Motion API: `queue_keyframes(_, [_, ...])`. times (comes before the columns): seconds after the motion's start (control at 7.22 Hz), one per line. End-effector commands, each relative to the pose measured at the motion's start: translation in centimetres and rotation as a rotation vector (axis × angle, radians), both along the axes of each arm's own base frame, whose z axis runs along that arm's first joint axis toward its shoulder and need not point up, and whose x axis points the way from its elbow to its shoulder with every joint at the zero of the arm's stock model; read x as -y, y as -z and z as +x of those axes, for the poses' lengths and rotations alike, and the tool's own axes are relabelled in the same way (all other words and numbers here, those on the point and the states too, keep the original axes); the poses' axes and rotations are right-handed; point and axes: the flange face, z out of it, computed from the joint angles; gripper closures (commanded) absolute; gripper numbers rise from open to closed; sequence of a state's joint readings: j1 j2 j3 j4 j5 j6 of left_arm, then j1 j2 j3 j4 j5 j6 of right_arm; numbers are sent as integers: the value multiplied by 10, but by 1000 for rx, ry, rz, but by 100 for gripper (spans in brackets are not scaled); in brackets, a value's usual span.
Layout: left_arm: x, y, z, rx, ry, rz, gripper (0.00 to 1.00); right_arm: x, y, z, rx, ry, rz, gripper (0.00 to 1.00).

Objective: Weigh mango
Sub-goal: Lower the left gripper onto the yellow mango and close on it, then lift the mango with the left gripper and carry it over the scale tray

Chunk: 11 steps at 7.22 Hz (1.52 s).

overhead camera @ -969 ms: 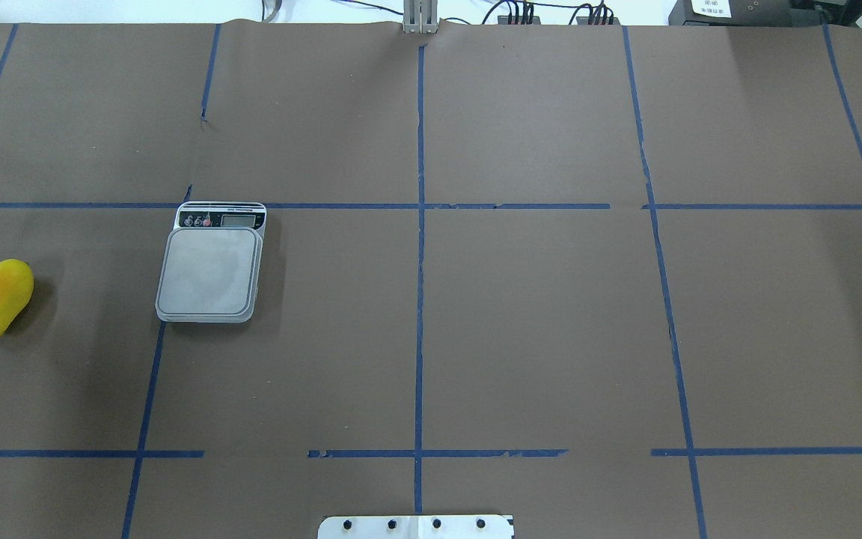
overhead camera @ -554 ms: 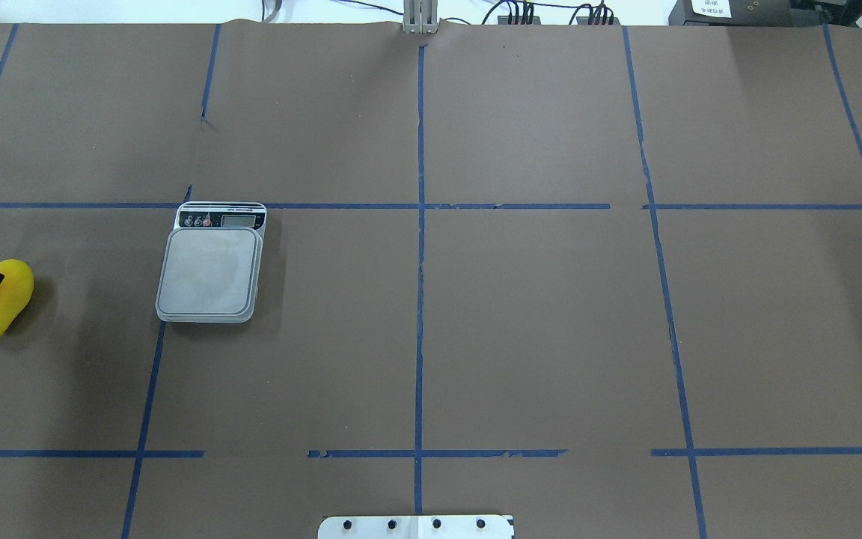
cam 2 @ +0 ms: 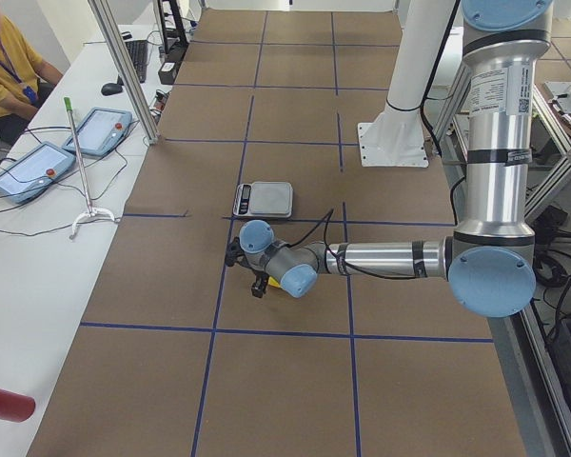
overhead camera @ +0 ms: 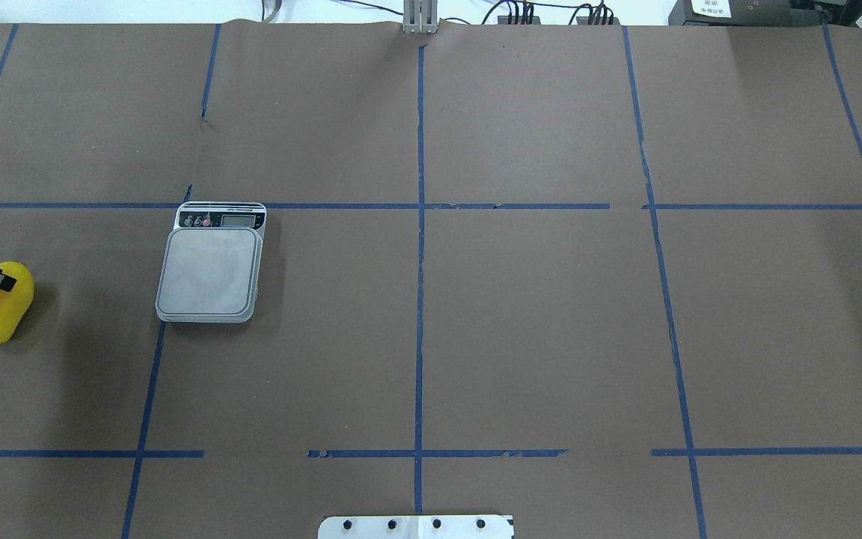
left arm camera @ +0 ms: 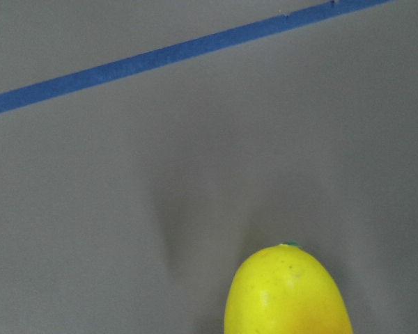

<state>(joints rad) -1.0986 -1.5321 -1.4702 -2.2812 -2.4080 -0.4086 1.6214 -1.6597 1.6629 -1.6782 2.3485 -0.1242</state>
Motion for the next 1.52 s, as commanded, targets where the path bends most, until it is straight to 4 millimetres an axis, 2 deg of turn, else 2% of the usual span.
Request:
queue_keyframes(0.0, [-3, 0, 6, -12, -15, -10, 1, 0, 0, 0, 0, 0, 0, 0])
queue_keyframes(0.28, [-11, -5, 23, 1, -36, -32, 2, 0, 0, 0, 0, 0, 0, 0])
queue_keyframes(0.42, [-11, -5, 24, 3, -36, -31, 16, 0, 0, 0, 0, 0, 0, 0])
queue_keyframes(0.55, [-11, -5, 24, 3, -37, -29, 64, 0, 0, 0, 0, 0, 0, 0])
queue_keyframes(0.69, [-10, -2, 25, 1, -35, -28, 100, 0, 0, 0, 0, 0, 0, 0])
queue_keyframes(0.83, [-7, 16, 28, -20, -22, -41, 100, 0, 0, 0, 0, 0, 0, 0])
queue_keyframes(1.11, [-8, 90, 71, -82, 21, -102, 100, 0, 0, 0, 0, 0, 0, 0])
queue_keyframes(1.25, [11, 135, 99, -114, 44, -136, 100, 0, 0, 0, 0, 0, 0, 0])
queue_keyframes(1.38, [33, 188, 138, -125, 48, -179, 100, 0, 0, 0, 0, 0, 0, 0])
